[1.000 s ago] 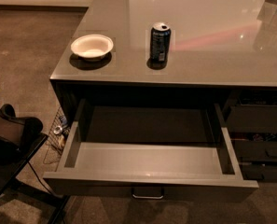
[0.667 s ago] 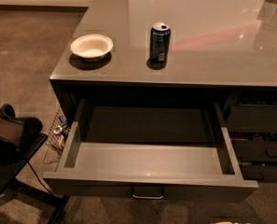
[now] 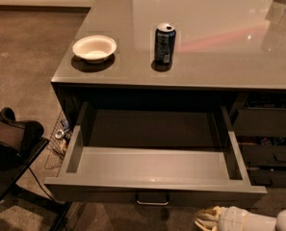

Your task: Close top drawer

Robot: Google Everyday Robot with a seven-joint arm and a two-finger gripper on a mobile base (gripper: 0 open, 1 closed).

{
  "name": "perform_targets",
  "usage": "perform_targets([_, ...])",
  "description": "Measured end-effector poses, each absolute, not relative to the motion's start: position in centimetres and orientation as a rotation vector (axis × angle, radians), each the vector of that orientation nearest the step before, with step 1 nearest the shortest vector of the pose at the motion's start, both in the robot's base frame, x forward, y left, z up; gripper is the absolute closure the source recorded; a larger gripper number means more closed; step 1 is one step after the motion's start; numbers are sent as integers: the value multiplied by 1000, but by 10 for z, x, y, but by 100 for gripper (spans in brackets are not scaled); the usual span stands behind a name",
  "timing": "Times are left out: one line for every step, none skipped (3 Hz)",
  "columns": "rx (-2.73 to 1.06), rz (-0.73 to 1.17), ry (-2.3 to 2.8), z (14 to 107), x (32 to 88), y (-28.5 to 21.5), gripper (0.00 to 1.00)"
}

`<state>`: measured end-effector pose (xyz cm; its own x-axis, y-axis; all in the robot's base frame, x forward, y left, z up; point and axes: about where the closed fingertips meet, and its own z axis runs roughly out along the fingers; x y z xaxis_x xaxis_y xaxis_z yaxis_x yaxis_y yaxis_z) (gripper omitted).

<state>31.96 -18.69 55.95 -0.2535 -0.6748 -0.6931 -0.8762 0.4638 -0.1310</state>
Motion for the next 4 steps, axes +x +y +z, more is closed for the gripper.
perform_targets([-1307,380,1973,554,362,-176,100])
perform_targets([-1309,380,1970,554,363,-175,100])
perform_targets([-1338,370,1912,564,403,-160,100])
perform_targets([-1377,352,1843,579,449,-140,100])
